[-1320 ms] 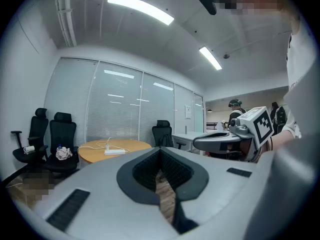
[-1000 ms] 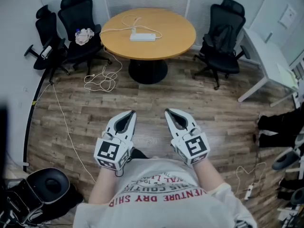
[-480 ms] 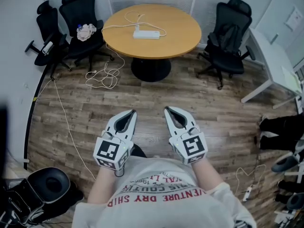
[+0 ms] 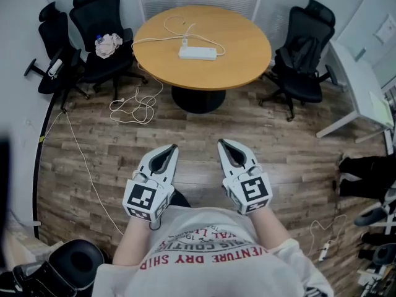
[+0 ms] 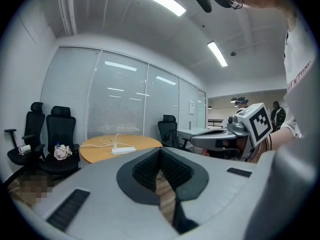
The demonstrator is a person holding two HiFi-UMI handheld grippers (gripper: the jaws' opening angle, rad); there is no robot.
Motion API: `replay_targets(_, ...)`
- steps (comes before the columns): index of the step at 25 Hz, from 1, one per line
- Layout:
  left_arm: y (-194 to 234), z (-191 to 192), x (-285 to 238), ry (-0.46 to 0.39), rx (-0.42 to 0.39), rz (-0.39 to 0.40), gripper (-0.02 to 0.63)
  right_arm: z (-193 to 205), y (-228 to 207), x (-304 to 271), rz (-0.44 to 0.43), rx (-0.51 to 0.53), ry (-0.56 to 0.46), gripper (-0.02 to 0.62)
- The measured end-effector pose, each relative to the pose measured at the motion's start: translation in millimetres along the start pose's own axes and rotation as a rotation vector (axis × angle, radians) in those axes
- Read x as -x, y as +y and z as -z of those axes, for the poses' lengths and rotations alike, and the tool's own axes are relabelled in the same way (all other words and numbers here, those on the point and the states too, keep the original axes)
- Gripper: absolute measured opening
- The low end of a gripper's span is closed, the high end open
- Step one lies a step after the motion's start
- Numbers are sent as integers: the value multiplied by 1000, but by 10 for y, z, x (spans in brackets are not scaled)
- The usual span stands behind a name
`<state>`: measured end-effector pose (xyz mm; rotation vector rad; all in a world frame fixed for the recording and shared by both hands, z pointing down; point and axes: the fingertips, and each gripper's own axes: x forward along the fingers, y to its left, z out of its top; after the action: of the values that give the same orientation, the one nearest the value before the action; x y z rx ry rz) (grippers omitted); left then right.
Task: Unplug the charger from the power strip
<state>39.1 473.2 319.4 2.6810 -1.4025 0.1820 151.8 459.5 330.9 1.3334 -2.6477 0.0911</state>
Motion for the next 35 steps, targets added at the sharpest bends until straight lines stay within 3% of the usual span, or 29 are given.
replay_targets(12, 2023, -359, -595, -1, 6, 114, 31, -456, -28, -1816, 155, -30, 34, 20)
replay_targets(20, 2938, -293, -970, 33, 49, 118, 31, -480, -281, -2663, 214, -71, 87, 20)
replay_targets(24, 3211, -122, -1349, 64, 82, 113, 31, -403, -594, -3067, 216, -68, 111, 20)
replay_targets(28, 3473, -46, -1898, 96, 59, 118, 31, -343, -1048, -3558, 214, -63, 124, 20)
replay_targets(35, 4046, -221, -3137, 114, 39, 117, 31, -375, -2084, -4459, 215, -70, 148, 20)
